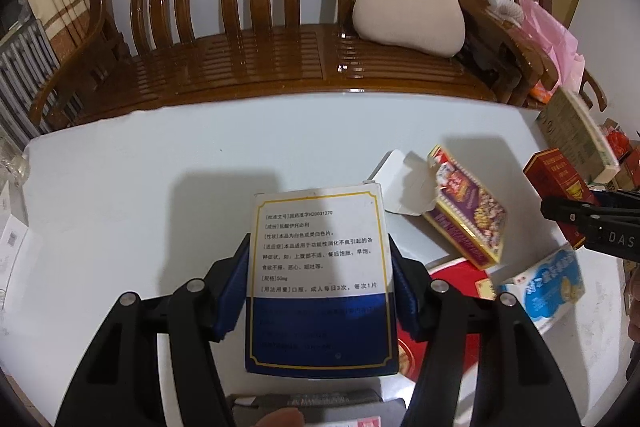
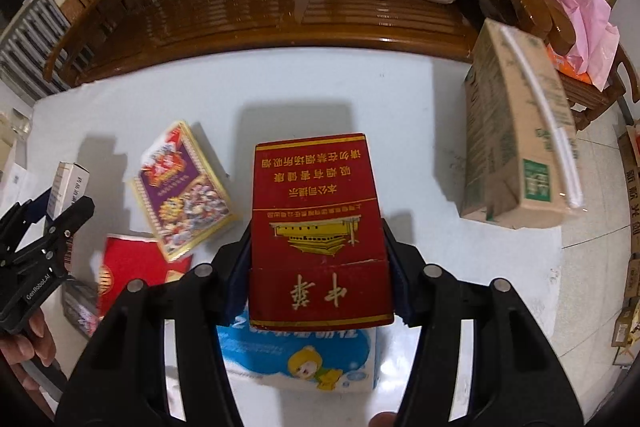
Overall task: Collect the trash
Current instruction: 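Close left tool on the medicine box while right tool closes on the red pack, then carry both held boxes down toward the white plastic bag on the floor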
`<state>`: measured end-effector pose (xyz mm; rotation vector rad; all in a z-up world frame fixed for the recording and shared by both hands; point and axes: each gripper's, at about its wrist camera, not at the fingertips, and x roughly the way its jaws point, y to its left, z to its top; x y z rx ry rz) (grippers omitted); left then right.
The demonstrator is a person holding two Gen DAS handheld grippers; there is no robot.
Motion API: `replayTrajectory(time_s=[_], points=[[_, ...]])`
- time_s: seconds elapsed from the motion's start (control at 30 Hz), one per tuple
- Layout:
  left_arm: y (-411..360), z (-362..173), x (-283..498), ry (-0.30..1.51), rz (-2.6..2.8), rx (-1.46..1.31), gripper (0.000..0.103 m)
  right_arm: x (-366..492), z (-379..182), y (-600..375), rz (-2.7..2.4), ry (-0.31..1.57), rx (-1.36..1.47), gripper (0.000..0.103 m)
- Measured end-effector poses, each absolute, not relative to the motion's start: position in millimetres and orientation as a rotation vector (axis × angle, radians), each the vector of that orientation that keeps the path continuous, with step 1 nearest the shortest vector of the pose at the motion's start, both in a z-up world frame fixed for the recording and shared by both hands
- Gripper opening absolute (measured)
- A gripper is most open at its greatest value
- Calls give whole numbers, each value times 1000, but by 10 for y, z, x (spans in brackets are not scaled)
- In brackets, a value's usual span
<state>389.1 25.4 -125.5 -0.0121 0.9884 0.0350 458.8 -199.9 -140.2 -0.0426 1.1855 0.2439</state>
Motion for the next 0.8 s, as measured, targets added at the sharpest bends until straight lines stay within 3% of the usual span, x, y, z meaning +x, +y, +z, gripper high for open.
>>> replayTrajectory(time_s=[0.8], points=[[-130,-79,2477,738,56,84,59,3106,-111,-2079,397,920,-31,54]])
